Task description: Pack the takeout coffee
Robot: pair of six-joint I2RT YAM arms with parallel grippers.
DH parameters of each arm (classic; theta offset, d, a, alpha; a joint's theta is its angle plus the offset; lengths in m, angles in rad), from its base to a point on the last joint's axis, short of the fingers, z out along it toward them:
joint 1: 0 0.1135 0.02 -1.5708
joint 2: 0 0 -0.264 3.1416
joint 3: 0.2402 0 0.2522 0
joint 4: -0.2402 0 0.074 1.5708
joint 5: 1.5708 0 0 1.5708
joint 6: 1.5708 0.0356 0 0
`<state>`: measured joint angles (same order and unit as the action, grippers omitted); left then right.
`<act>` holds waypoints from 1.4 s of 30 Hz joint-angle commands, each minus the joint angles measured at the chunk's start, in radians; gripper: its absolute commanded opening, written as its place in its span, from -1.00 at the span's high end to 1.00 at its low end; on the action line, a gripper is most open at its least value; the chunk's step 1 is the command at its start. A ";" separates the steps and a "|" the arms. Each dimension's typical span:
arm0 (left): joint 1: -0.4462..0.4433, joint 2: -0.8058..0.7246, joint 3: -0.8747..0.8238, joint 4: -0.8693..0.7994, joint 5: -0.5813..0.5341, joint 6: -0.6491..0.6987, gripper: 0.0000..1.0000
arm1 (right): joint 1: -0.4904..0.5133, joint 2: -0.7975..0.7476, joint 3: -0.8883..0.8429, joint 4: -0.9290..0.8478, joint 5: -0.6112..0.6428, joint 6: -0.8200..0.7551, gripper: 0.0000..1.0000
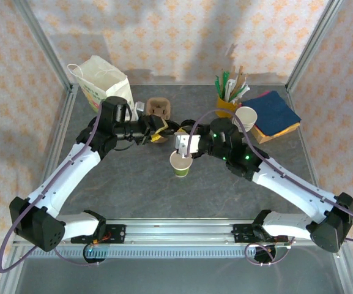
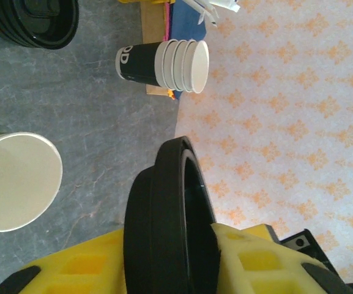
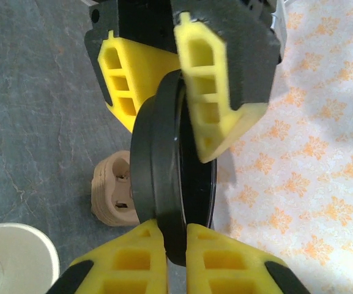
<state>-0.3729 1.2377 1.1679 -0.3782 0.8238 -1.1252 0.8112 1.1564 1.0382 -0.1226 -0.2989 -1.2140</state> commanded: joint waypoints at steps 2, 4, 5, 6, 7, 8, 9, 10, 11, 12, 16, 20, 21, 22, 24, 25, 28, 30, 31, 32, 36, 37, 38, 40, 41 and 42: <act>-0.007 -0.018 0.061 -0.023 0.034 0.057 0.16 | 0.003 -0.020 0.006 0.036 0.017 0.050 0.90; -0.004 -0.006 0.102 -0.084 0.014 0.095 0.02 | 0.003 -0.017 0.015 0.031 0.012 0.070 0.96; -0.002 -0.004 0.119 -0.106 0.005 0.110 -0.06 | 0.003 -0.017 0.017 0.030 0.009 0.079 0.98; 0.001 -0.002 0.135 -0.122 -0.002 0.124 -0.12 | 0.003 -0.020 0.020 0.029 0.008 0.088 1.00; 0.007 -0.003 0.153 -0.141 -0.014 0.139 -0.18 | 0.003 -0.018 0.022 0.029 0.006 0.099 1.00; 0.016 -0.006 0.172 -0.162 -0.036 0.155 -0.24 | 0.003 -0.019 0.022 0.024 0.003 0.111 1.00; 0.026 -0.010 0.191 -0.185 -0.065 0.172 -0.29 | 0.003 -0.020 0.026 0.019 -0.001 0.125 1.00; 0.039 -0.017 0.207 -0.207 -0.092 0.190 -0.32 | 0.003 -0.022 0.028 0.015 -0.002 0.145 1.00; 0.057 -0.027 0.227 -0.235 -0.133 0.213 -0.33 | 0.003 -0.023 0.029 0.010 -0.003 0.167 1.00; 0.070 -0.035 0.251 -0.275 -0.191 0.241 -0.34 | 0.003 -0.024 0.032 0.008 -0.003 0.205 1.00; 0.081 -0.064 0.360 -0.457 -0.525 0.341 -0.36 | 0.003 -0.019 0.068 -0.023 0.015 0.397 1.00; 0.081 -0.132 0.314 -0.416 -0.619 0.384 -0.40 | 0.002 0.003 0.140 -0.063 0.077 0.715 1.00; 0.081 -0.143 0.294 -0.394 -0.613 0.390 -0.40 | 0.003 0.012 0.161 -0.089 0.079 0.768 1.00; 0.081 -0.155 0.273 -0.371 -0.606 0.393 -0.40 | 0.004 0.020 0.177 -0.107 0.077 0.832 1.00; 0.081 -0.167 0.235 -0.339 -0.591 0.401 -0.40 | -0.002 0.031 0.199 -0.135 0.025 0.967 1.00; 0.081 -0.171 0.219 -0.330 -0.592 0.405 -0.40 | -0.006 0.047 0.200 -0.131 -0.027 1.027 1.00; 0.080 -0.182 0.169 -0.293 -0.573 0.419 -0.39 | -0.029 0.081 0.211 -0.096 -0.180 1.222 1.00; 0.080 -0.187 0.143 -0.269 -0.548 0.415 -0.38 | -0.044 0.110 0.223 -0.085 -0.259 1.361 1.00; 0.081 -0.187 0.132 -0.260 -0.535 0.410 -0.37 | -0.047 0.125 0.229 -0.089 -0.268 1.440 1.00; 0.079 -0.187 0.124 -0.251 -0.524 0.403 -0.36 | -0.047 0.139 0.246 -0.103 -0.269 1.522 1.00; 0.073 -0.196 0.092 -0.219 -0.493 0.373 -0.34 | -0.046 0.135 0.213 -0.076 -0.299 1.775 1.00; 0.072 -0.203 0.082 -0.212 -0.491 0.364 -0.34 | -0.048 0.127 0.199 -0.083 -0.285 1.827 1.00; 0.071 -0.208 0.070 -0.204 -0.487 0.358 -0.34 | -0.053 0.120 0.186 -0.097 -0.274 1.870 1.00; 0.071 -0.220 0.046 -0.186 -0.479 0.347 -0.34 | -0.065 0.106 0.149 -0.100 -0.286 1.945 1.00; 0.069 -0.225 0.031 -0.176 -0.472 0.339 -0.33 | -0.070 0.099 0.125 -0.092 -0.303 1.978 1.00; 0.069 -0.231 0.018 -0.166 -0.465 0.333 -0.33 | -0.072 0.091 0.101 -0.078 -0.310 2.002 1.00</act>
<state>-0.2947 1.0325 1.2167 -0.6079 0.3279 -0.7647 0.7536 1.2812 1.1934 -0.2207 -0.5682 0.5938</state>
